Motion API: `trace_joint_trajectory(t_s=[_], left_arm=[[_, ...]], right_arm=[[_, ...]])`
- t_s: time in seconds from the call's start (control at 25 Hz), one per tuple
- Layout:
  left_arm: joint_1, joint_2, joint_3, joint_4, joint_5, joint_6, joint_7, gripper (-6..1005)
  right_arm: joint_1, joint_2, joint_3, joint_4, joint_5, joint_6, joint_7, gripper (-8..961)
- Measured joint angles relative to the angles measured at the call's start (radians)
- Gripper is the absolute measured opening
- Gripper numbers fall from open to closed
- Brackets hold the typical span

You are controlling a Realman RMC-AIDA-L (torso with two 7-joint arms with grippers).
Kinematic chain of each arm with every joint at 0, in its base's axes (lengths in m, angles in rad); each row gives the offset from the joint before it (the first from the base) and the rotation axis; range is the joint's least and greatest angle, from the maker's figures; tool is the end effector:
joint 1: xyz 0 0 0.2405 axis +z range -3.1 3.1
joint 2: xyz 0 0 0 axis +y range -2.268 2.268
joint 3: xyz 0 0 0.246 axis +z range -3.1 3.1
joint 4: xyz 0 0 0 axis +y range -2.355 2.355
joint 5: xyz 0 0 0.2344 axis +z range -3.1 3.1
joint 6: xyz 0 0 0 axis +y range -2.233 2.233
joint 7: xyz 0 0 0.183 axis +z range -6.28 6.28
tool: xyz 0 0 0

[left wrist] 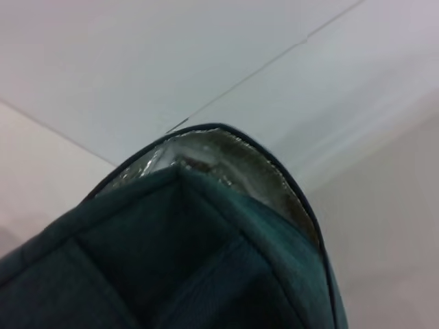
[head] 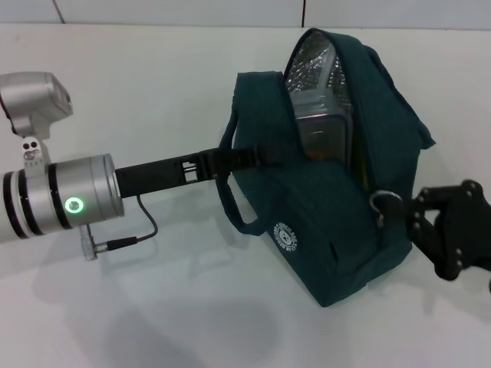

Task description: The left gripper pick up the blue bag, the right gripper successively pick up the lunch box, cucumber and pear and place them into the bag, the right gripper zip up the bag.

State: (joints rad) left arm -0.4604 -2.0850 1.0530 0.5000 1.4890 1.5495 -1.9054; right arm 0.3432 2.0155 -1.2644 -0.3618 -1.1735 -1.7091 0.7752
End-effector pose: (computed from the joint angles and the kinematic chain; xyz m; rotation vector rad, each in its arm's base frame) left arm -0.2181 0.3324 -0.0629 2.4232 1.4908 1.1710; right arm 0.2451 0.2825 -0.0446 -2.5355 0.1886 1.2095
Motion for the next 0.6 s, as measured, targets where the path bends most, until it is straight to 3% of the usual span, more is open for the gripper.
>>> trace_joint_trajectory(t_s=[0.12, 0.2, 0.44, 0.6], left_arm=[[0.000, 0.001, -0.003, 0.000, -0.001, 0.000, 0.019, 145], [0.000, 0.001, -0.004, 0.000, -0.006, 0.000, 0.029, 351], [0.028, 0.003, -0.087, 0.000, -0.061, 0.011, 0.086, 592], [0.050, 0.003, -0.142, 0.006, -0.092, 0.030, 0.118, 673]], right_arm=[[0.024, 0.002, 0.002, -0.001, 0.001, 0.001, 0.001, 3], [0.034, 0.003, 0.003, -0.001, 0.011, 0.003, 0.001, 3], [0.069, 0.003, 0.003, -0.012, 0.082, 0.014, 0.001, 3], [0.105, 0.003, 0.003, -0.013, 0.112, 0.031, 0.000, 3]])
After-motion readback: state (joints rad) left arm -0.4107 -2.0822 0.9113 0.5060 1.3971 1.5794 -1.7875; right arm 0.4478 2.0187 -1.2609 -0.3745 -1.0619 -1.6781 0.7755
